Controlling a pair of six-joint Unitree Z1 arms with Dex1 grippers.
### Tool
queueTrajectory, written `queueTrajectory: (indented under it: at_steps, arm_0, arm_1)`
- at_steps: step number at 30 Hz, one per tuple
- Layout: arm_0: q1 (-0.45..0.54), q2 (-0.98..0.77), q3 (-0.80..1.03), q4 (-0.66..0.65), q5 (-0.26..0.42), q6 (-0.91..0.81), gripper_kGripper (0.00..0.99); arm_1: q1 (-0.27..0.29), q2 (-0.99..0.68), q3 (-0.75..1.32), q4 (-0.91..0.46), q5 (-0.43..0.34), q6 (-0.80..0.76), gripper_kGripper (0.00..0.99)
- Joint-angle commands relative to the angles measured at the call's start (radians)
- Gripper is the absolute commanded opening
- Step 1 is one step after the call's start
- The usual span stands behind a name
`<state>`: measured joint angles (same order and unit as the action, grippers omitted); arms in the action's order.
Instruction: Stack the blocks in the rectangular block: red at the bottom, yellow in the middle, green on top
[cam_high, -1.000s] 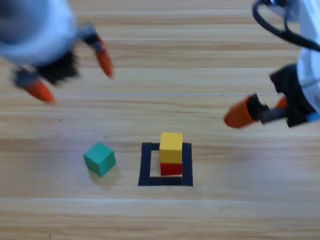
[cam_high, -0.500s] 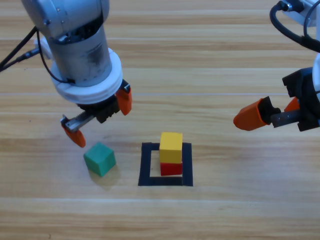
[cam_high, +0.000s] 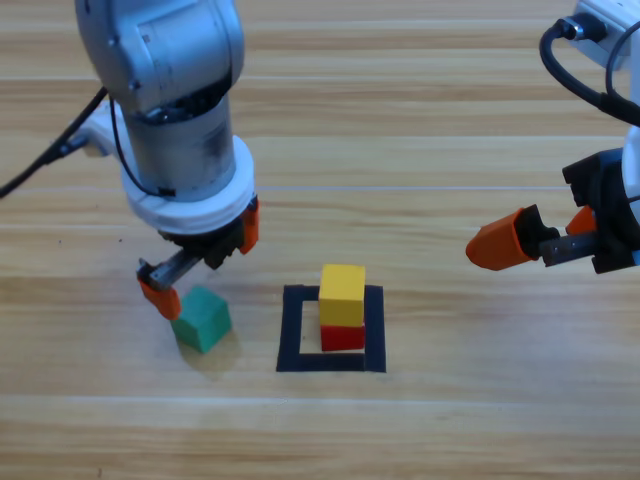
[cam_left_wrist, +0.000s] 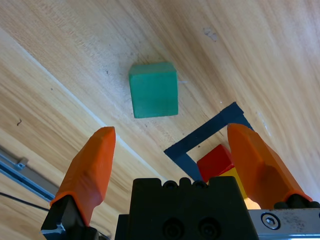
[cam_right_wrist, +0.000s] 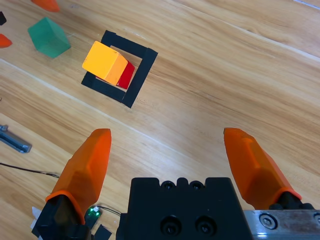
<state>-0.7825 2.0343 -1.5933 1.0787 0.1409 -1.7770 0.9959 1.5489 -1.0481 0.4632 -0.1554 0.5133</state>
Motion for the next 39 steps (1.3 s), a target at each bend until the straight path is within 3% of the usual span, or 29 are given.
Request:
queueTrajectory:
  at_steps: [1, 11, 28, 30, 35, 39]
  arm_0:
    - [0.055, 0.027, 0.102, -0.086, -0.047, 0.008, 0.943]
    - [0.098, 0.024, 0.243, -0.244, -0.084, 0.045, 0.940]
    - [0.098, 0.075, 0.279, -0.316, -0.080, 0.041, 0.920]
    - [0.098, 0.075, 0.279, -0.316, -0.080, 0.047, 0.877]
    - [0.098, 0.064, 0.259, -0.301, -0.066, 0.094, 0.630]
    - [0.100, 0.121, 0.093, -0.155, -0.052, 0.160, 0.416]
  arm_1:
    - [-0.019, -0.052, 0.034, -0.038, 0.013, -0.001, 0.990]
    - [-0.019, -0.044, 0.039, -0.049, 0.010, -0.001, 0.990]
    - [-0.019, -0.047, 0.046, -0.057, 0.011, -0.004, 0.990]
    - [-0.019, -0.049, 0.046, -0.057, 0.011, -0.002, 0.990]
    - [-0.019, -0.047, 0.045, -0.057, 0.011, -0.002, 0.990]
    - [-0.019, -0.046, 0.046, -0.057, 0.011, -0.002, 0.990]
